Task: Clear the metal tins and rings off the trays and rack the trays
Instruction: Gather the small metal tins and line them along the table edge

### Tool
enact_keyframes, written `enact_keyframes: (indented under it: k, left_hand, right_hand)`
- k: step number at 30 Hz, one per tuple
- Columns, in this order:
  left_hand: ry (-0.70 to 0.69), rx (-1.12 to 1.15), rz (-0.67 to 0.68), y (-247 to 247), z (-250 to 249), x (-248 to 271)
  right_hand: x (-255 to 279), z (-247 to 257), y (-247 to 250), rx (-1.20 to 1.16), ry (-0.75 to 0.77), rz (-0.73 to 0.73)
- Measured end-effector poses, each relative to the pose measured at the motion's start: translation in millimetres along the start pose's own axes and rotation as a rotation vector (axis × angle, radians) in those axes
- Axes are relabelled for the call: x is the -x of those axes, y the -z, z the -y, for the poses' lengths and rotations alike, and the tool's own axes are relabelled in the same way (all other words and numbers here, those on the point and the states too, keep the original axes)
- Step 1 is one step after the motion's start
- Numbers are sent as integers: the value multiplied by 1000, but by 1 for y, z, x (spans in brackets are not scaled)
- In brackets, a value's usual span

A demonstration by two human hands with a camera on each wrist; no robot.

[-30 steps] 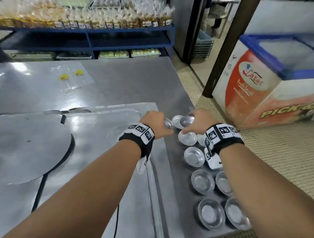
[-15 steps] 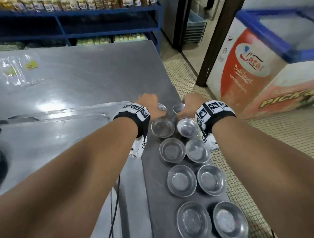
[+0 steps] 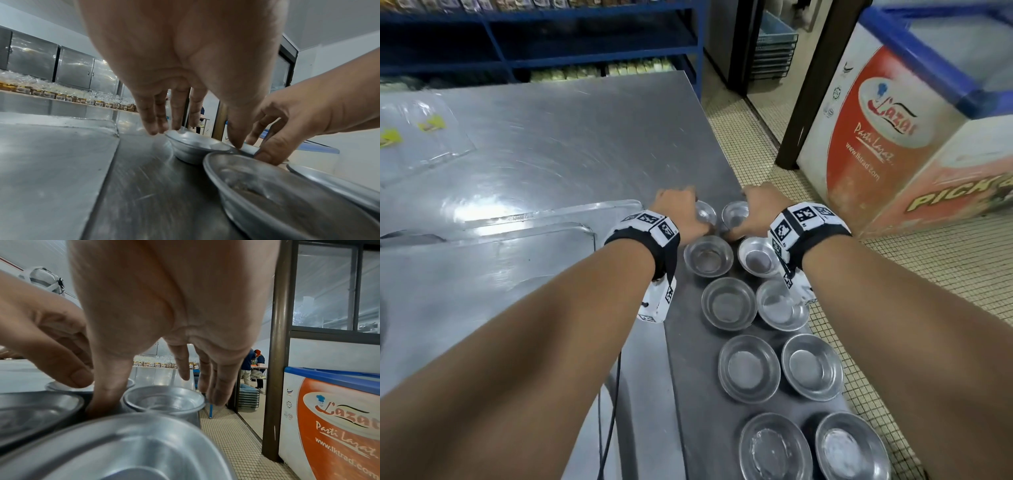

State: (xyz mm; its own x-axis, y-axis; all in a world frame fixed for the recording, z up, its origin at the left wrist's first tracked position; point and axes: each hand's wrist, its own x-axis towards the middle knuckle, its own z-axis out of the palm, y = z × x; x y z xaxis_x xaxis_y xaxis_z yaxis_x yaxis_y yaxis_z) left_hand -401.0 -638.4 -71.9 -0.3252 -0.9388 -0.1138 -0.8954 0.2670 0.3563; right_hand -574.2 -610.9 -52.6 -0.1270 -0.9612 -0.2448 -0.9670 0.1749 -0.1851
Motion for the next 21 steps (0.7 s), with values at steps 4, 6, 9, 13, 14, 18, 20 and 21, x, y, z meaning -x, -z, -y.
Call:
enact_keyframes:
  k: [4, 6, 9, 13, 14, 18, 20, 21]
  left_hand:
    - [-14, 5, -35, 12, 4, 21]
    - [-25, 8, -41, 20, 6, 37]
    - [-35, 30, -23, 37, 13, 69]
    - [-16, 35, -16, 64, 38, 125]
    - [-12, 27, -9, 71, 47, 141]
    - [8, -44, 46, 106, 93, 216]
    - [25, -66, 72, 125, 121, 261]
    - [32, -74, 79, 134, 135, 284]
  right_hand:
    - [17, 12, 9, 14, 2, -18]
    - [31, 24, 13, 20, 22, -20]
    - [59, 48, 20, 0, 60, -25]
    - [105, 90, 24, 30, 108, -21]
    - [119, 105, 25, 34, 115, -13]
    - [180, 173, 21, 76, 155, 15]
    - [215, 212, 16, 43, 171, 33]
    - [233, 231, 13, 28, 184, 35]
